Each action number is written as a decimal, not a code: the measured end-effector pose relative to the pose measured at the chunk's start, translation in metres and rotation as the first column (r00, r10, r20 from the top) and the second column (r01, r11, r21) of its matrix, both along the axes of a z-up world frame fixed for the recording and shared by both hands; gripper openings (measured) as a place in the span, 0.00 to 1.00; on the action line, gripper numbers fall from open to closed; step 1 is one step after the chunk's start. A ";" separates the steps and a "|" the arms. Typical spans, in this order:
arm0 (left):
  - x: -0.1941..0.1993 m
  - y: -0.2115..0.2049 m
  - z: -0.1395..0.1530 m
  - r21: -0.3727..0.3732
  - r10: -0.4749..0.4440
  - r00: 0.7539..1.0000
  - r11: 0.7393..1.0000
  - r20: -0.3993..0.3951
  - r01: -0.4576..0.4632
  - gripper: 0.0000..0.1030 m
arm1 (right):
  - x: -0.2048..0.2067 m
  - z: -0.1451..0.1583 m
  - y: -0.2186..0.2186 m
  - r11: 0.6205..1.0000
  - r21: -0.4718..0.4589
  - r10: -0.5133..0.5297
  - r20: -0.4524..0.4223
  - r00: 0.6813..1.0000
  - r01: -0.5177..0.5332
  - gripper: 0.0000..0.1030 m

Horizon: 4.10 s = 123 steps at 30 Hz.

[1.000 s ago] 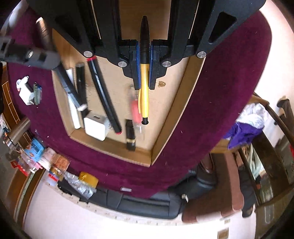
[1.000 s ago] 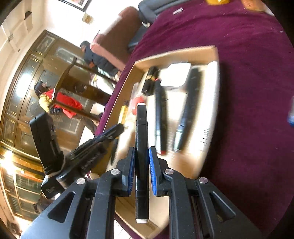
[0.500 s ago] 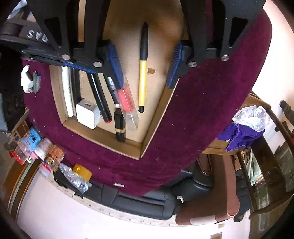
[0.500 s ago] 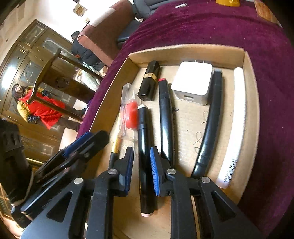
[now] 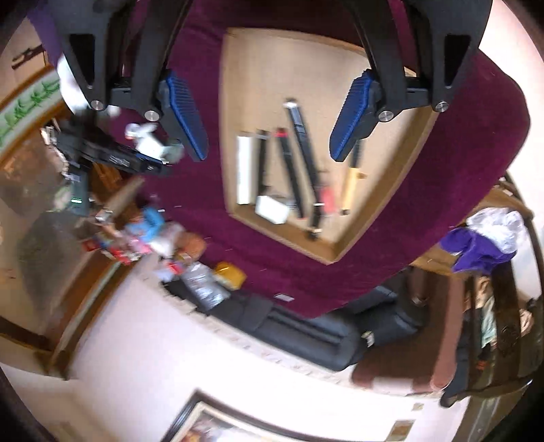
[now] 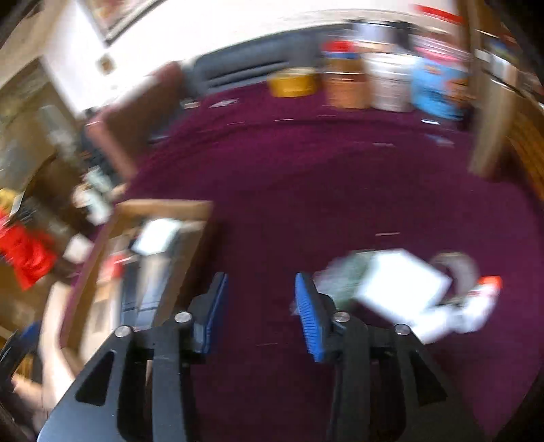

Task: Organize rigid objects
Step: 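Lower the yellow pen and black marker into the box and open both tools, then grasp the white square charger with the left tool, then grasp the small white bottle with the right tool while the left tool holds the charger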

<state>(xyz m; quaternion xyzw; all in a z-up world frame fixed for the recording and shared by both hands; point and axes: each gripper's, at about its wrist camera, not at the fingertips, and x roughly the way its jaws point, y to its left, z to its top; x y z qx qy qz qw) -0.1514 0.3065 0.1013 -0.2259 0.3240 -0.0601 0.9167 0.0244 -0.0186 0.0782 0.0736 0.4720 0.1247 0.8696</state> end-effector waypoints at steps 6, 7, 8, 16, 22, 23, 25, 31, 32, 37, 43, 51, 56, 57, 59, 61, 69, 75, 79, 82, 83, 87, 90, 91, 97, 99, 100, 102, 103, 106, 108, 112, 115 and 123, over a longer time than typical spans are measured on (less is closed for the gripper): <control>0.006 -0.039 -0.013 -0.004 -0.095 0.994 0.995 -0.059 0.095 0.68 | 0.042 -0.025 -0.024 0.987 -0.153 -0.061 -0.019 0.998 0.057 0.38; 0.006 -0.043 -0.016 -0.008 -0.104 0.992 0.995 -0.071 0.104 0.68 | 0.045 -0.029 -0.023 0.986 -0.159 -0.060 -0.029 0.998 0.054 0.38; 0.007 -0.048 -0.020 -0.007 -0.116 0.989 0.993 -0.089 0.116 0.68 | 0.048 -0.035 -0.020 0.987 -0.157 -0.042 -0.054 0.998 0.033 0.37; -0.014 -0.068 -0.023 0.044 -0.124 0.986 0.991 -0.116 0.129 0.68 | -0.007 -0.055 -0.009 0.970 0.126 0.228 -0.194 0.954 -0.206 0.38; -0.014 -0.087 -0.024 0.055 -0.174 0.977 0.982 -0.127 0.182 0.68 | -0.059 -0.021 -0.082 0.974 0.211 0.080 0.034 0.996 -0.085 0.42; -0.014 -0.093 -0.024 0.060 -0.193 0.973 0.978 -0.127 0.202 0.68 | -0.063 -0.019 -0.094 0.979 0.202 0.029 0.061 0.998 -0.041 0.48; -0.015 -0.107 -0.026 0.075 -0.235 0.963 0.966 -0.133 0.246 0.68 | -0.070 -0.020 -0.120 0.980 0.186 -0.089 0.109 0.990 0.068 0.57; -0.016 -0.160 -0.024 0.150 -0.337 0.925 0.920 -0.173 0.363 0.68 | -0.060 -0.061 -0.179 0.944 0.227 -0.252 0.039 0.967 0.237 0.59; -0.015 -0.166 -0.022 0.164 -0.347 0.921 0.912 -0.175 0.375 0.68 | -0.061 -0.064 -0.184 0.943 0.230 -0.253 0.034 0.967 0.239 0.59; -0.010 -0.205 -0.012 0.309 -0.427 0.894 0.840 -0.135 0.447 0.68 | -0.069 -0.071 -0.206 0.922 0.311 -0.256 0.048 0.965 0.229 0.59; 0.023 -0.265 -0.028 0.494 -0.598 0.794 0.661 -0.109 0.565 0.68 | -0.069 -0.071 -0.199 0.930 0.299 -0.240 0.059 0.969 0.212 0.64; 0.082 -0.308 -0.066 0.519 -0.674 0.676 0.480 -0.298 0.707 0.67 | -0.069 -0.071 -0.198 0.930 0.302 -0.239 0.060 0.969 0.211 0.65; 0.097 -0.313 -0.078 0.447 -0.705 0.622 0.461 -0.340 0.767 0.67 | -0.068 -0.071 -0.197 0.932 0.295 -0.238 0.063 0.969 0.209 0.66; 0.100 -0.314 -0.079 0.430 -0.710 0.617 0.466 -0.339 0.773 0.67 | -0.068 -0.071 -0.197 0.932 0.296 -0.237 0.062 0.969 0.209 0.66; 0.102 -0.313 -0.079 0.407 -0.712 0.617 0.481 -0.336 0.777 0.67 | -0.068 -0.071 -0.197 0.932 0.295 -0.237 0.063 0.969 0.209 0.66; 0.101 -0.313 -0.081 0.410 -0.694 0.635 0.498 -0.340 0.764 0.64 | -0.068 -0.071 -0.197 0.933 0.294 -0.237 0.063 0.969 0.209 0.66; 0.074 -0.304 -0.082 0.448 -0.667 0.660 0.501 -0.345 0.741 0.64 | -0.068 -0.071 -0.196 0.933 0.292 -0.237 0.063 0.969 0.210 0.67; 0.067 -0.304 -0.082 0.436 -0.718 0.610 0.456 -0.336 0.776 0.65 | -0.068 -0.071 -0.196 0.934 0.291 -0.237 0.064 0.969 0.209 0.67; 0.070 -0.306 -0.082 0.414 -0.728 0.599 0.458 -0.332 0.786 0.67 | -0.068 -0.071 -0.196 0.935 0.287 -0.236 0.066 0.970 0.208 0.68; 0.066 -0.311 -0.083 0.431 -0.735 0.588 0.435 -0.337 0.791 0.68 | -0.068 -0.071 -0.196 0.935 0.286 -0.235 0.066 0.970 0.207 0.68; 0.063 -0.313 -0.083 0.439 -0.741 0.579 0.419 -0.341 0.794 0.68 | -0.068 -0.071 -0.196 0.936 0.286 -0.235 0.066 0.970 0.208 0.68; 0.057 -0.313 -0.082 0.446 -0.752 0.561 0.394 -0.347 0.804 0.68 | -0.067 -0.070 -0.196 0.937 0.282 -0.234 0.067 0.970 0.206 0.68; 0.055 -0.317 -0.087 0.463 -0.748 0.555 0.372 -0.364 0.804 0.69 | -0.067 -0.070 -0.196 0.937 0.282 -0.233 0.068 0.970 0.206 0.68; 0.054 -0.319 -0.090 0.468 -0.747 0.550 0.360 -0.373 0.807 0.72 | -0.067 -0.070 -0.196 0.937 0.282 -0.234 0.068 0.970 0.206 0.69; 0.051 -0.324 -0.088 0.501 -0.712 0.603 0.398 -0.359 0.768 0.64 | -0.067 -0.070 -0.197 0.936 0.286 -0.233 0.067 0.970 0.205 0.69; 0.048 -0.322 -0.085 0.512 -0.687 0.636 0.427 -0.353 0.745 0.64 | -0.066 -0.070 -0.197 0.936 0.287 -0.232 0.067 0.970 0.203 0.69; 0.046 -0.319 -0.084 0.510 -0.683 0.644 0.439 -0.346 0.740 0.64 | -0.066 -0.070 -0.197 0.936 0.287 -0.232 0.067 0.970 0.204 0.69; 0.041 -0.309 -0.080 0.480 -0.674 0.665 0.489 -0.322 0.728 0.64 | -0.066 -0.070 -0.197 0.936 0.287 -0.231 0.068 0.971 0.203 0.69; 0.039 -0.303 -0.078 0.470 -0.665 0.680 0.514 -0.310 0.717 0.64 | -0.066 -0.070 -0.197 0.936 0.287 -0.231 0.068 0.971 0.203 0.69; 0.027 -0.283 -0.065 0.449 -0.629 0.735 0.597 -0.253 0.665 0.64 | -0.066 -0.070 -0.197 0.936 0.287 -0.232 0.068 0.970 0.203 0.70; 0.016 -0.265 -0.054 0.425 -0.599 0.774 0.658 -0.206 0.622 0.64 | -0.066 -0.071 -0.196 0.938 0.281 -0.231 0.069 0.970 0.204 0.70; -0.002 -0.231 -0.034 0.384 -0.536 0.836 0.751 -0.120 0.537 0.65 | -0.059 -0.069 -0.192 0.950 0.268 -0.182 0.061 0.981 0.160 0.81; -0.012 -0.206 -0.022 0.355 -0.481 0.874 0.806 -0.072 0.473 0.65 | -0.062 -0.058 -0.177 0.984 0.133 -0.119 0.012 0.993 0.116 0.77; -0.028 -0.139 -0.012 0.214 -0.348 0.937 0.916 0.003 0.340 0.65 | -0.121 -0.041 -0.133 0.990 0.057 0.128 0.011 0.992 -0.128 0.77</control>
